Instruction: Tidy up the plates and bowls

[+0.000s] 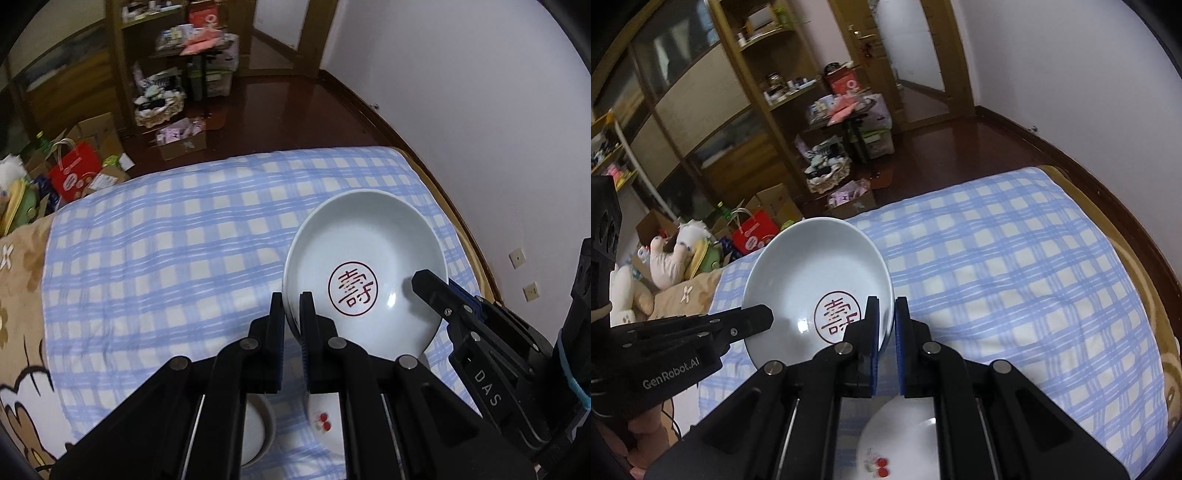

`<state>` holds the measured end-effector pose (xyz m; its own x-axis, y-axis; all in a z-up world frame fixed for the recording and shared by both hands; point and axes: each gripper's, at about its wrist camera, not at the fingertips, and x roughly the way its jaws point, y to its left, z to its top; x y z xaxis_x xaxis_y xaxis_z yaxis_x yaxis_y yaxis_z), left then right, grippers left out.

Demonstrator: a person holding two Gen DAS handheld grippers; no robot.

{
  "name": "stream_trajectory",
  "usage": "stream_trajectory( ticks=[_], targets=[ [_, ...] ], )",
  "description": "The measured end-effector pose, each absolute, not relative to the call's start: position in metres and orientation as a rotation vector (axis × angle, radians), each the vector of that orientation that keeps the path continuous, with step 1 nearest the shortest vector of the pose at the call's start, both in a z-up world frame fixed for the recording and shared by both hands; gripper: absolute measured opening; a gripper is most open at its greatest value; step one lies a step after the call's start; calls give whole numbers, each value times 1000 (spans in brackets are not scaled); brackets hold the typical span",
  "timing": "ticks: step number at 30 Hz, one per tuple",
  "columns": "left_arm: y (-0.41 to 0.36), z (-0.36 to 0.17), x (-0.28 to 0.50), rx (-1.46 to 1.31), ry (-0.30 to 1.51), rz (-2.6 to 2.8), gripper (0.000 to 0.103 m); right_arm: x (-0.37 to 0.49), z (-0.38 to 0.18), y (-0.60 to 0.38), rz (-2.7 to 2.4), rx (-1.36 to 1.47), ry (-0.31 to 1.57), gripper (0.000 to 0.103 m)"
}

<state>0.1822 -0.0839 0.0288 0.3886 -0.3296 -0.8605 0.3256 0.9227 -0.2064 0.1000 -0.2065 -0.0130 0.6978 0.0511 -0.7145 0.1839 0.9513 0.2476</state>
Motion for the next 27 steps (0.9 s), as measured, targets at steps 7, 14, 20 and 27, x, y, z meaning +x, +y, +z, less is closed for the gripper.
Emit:
stream_trajectory(
  ticks=[7,14,20,27],
  targets=[
    [-39,39,159,-40,1072,-374,8,88,-3,-165,-35,266,796,9],
    [-9,42,136,-49,1064,-349,8,73,3,-131,-3,229,792,9],
    [10,42,120,-66,1059,-328,8,63,-1,-116,27,234,802,9],
    [24,37,106,-76,1063,-308,8,53,-10,-104,48,244,819,9]
  ],
)
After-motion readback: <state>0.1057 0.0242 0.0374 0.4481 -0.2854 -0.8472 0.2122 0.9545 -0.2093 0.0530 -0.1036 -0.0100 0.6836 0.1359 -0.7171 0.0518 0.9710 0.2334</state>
